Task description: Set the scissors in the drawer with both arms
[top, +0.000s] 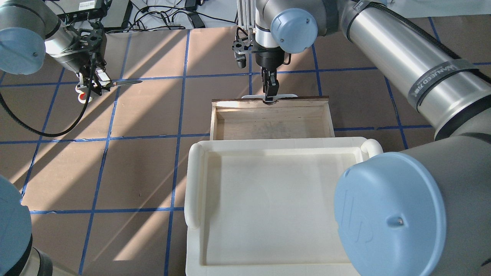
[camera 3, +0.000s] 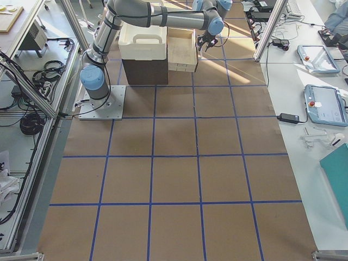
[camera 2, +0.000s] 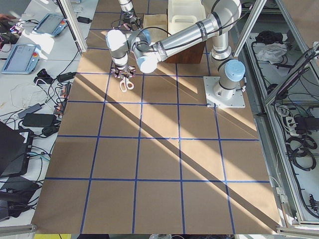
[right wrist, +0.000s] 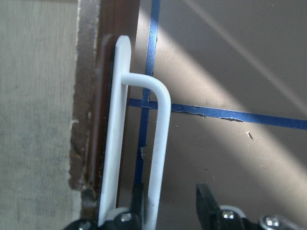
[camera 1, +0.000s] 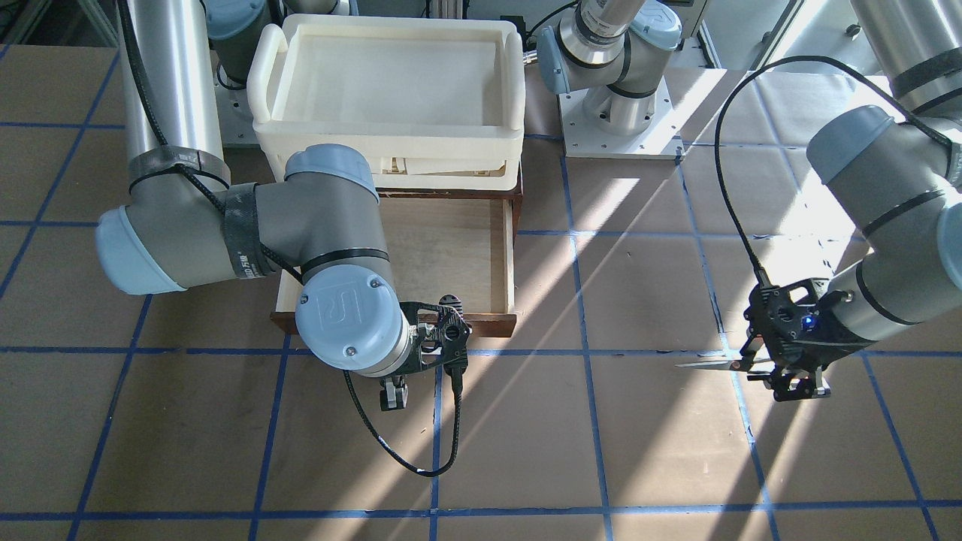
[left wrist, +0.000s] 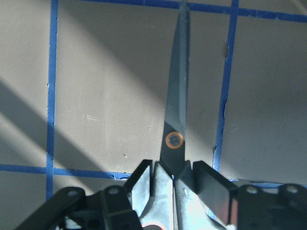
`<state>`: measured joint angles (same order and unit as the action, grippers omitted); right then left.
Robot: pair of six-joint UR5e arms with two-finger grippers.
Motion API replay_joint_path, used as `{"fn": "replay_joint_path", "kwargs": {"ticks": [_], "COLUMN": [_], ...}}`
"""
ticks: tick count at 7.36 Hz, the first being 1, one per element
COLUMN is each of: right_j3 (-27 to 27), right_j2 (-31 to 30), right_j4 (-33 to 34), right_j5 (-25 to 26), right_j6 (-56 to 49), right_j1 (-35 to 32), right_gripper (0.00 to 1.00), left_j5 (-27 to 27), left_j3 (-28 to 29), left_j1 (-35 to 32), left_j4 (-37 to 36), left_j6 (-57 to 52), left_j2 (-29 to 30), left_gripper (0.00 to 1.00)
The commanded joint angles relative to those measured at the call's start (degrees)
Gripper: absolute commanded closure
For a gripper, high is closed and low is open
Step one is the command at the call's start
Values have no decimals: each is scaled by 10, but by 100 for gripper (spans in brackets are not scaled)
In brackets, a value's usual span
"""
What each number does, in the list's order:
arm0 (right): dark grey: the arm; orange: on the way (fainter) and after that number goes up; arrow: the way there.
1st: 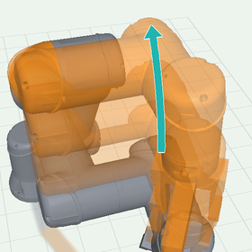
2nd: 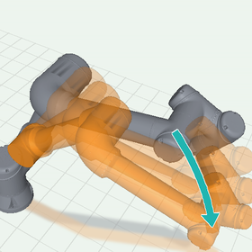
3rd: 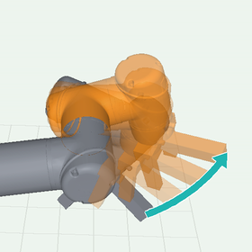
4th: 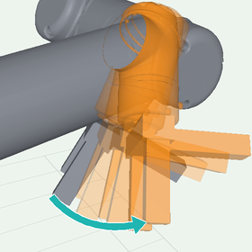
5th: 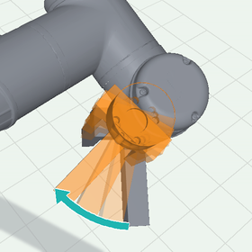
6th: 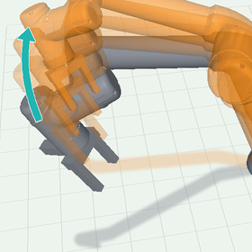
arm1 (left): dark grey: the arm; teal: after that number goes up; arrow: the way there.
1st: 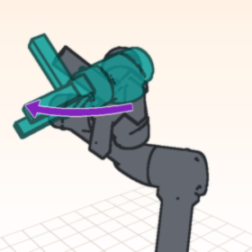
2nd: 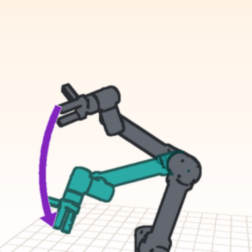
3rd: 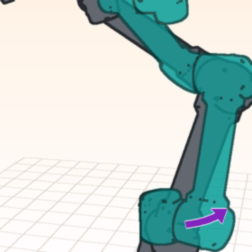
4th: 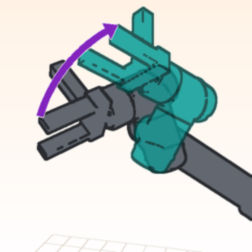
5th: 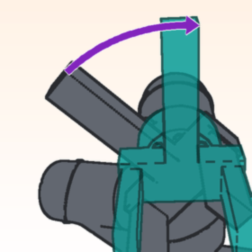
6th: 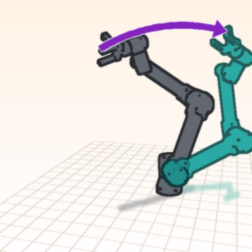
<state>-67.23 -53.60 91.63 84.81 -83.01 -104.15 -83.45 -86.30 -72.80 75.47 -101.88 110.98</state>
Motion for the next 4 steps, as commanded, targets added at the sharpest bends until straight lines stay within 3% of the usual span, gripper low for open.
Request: {"fn": "replay_joint_path", "kwargs": {"ticks": [1,2,3,4], "right_j3": [0,0,-4,-8], "right_j2": [-2,-8,-31,-60], "right_j4": [14,14,14,14], "right_j5": [0,0,0,3], "right_j6": [3,10,14,51], "right_j1": [0,0,0,1], "right_gripper": [54,51,19,0], "left_j5": [2,0,0,1], "left_j3": [0,-1,-2,-5], "left_j1": [-30,-48,-62,-76], "left_j4": [19,20,21,30], "left_j6": [28,46,59,71], "left_j2": [-17,-23,-27,-32], "left_gripper": [100,100,100,100]}}
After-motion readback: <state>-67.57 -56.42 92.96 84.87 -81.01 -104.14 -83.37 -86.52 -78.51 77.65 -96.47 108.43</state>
